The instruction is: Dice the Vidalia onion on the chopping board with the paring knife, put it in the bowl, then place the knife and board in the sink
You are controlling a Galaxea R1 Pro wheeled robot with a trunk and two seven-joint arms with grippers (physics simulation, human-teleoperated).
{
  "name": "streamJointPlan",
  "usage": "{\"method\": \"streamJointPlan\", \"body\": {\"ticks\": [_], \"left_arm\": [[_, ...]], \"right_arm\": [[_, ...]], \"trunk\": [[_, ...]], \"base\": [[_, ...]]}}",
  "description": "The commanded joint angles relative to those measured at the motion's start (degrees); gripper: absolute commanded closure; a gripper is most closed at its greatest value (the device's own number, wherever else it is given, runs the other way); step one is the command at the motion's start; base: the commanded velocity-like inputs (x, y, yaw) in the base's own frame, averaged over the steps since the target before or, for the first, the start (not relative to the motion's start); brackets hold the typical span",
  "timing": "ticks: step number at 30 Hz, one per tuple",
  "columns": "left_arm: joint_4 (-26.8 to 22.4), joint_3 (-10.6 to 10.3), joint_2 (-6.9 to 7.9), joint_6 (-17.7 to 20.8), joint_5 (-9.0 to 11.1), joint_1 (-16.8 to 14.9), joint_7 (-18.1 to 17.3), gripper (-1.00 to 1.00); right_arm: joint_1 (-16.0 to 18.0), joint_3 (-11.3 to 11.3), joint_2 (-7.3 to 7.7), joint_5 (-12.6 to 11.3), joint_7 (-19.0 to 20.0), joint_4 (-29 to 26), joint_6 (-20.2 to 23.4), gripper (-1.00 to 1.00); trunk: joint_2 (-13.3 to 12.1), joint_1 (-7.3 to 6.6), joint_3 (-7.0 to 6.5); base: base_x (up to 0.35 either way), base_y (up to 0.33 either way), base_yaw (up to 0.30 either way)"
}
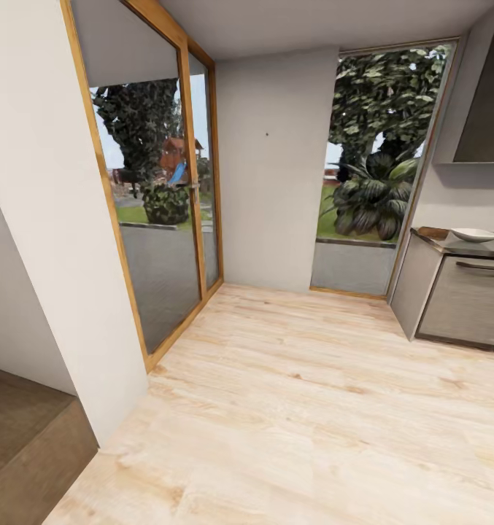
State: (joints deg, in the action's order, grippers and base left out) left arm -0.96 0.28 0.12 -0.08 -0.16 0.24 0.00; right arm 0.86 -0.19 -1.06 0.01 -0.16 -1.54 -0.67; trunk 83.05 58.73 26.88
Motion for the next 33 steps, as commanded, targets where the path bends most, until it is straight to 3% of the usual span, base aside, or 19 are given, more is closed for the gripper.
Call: {"method": "streamJointPlan", "body": {"ticks": [1,12,18,19,27,33], "left_arm": [[-0.43,0.04,0.04,-0.01,-0.02,0.03,0.00,-1.00],[-3.97,0.11,0.06,-0.01,-0.02,0.03,0.22,-1.00],[-5.91,0.26,0.07,-0.01,-0.02,0.02,0.26,-1.00],[-22.32,0.29,0.07,-0.01,0.00,0.02,0.26,-1.00],[-33.03,0.36,0.02,-0.01,0.06,0.00,0.30,-1.00],[-37.43,0.43,0.18,-0.81,0.07,0.00,0.50,-1.00]], "right_arm": [[0.02,-0.09,0.05,-0.05,-0.02,-0.33,-0.40,-1.00],[0.02,-1.19,0.08,-1.86,-0.01,-3.88,-3.93,-1.00],[0.02,-1.40,0.86,-2.31,0.16,-5.82,-5.86,-1.00],[0.02,-1.43,0.84,-2.37,0.24,-12.14,-22.46,-1.00],[0.02,-1.33,0.84,-2.09,0.50,-21.34,-25.17,-1.00],[0.02,-1.33,1.04,-1.87,0.09,-23.37,-28.16,-1.00]], "trunk": [[0.02,0.00,0.05],[0.02,0.00,0.05],[0.02,0.00,0.05],[0.02,0.00,0.05],[0.02,0.00,0.05],[0.02,0.00,0.05]], "base": [[0.000,0.000,0.000],[0.000,0.000,0.000],[0.000,0.000,0.000],[0.000,0.000,0.000],[0.000,0.000,0.000],[0.000,0.000,0.000]]}}
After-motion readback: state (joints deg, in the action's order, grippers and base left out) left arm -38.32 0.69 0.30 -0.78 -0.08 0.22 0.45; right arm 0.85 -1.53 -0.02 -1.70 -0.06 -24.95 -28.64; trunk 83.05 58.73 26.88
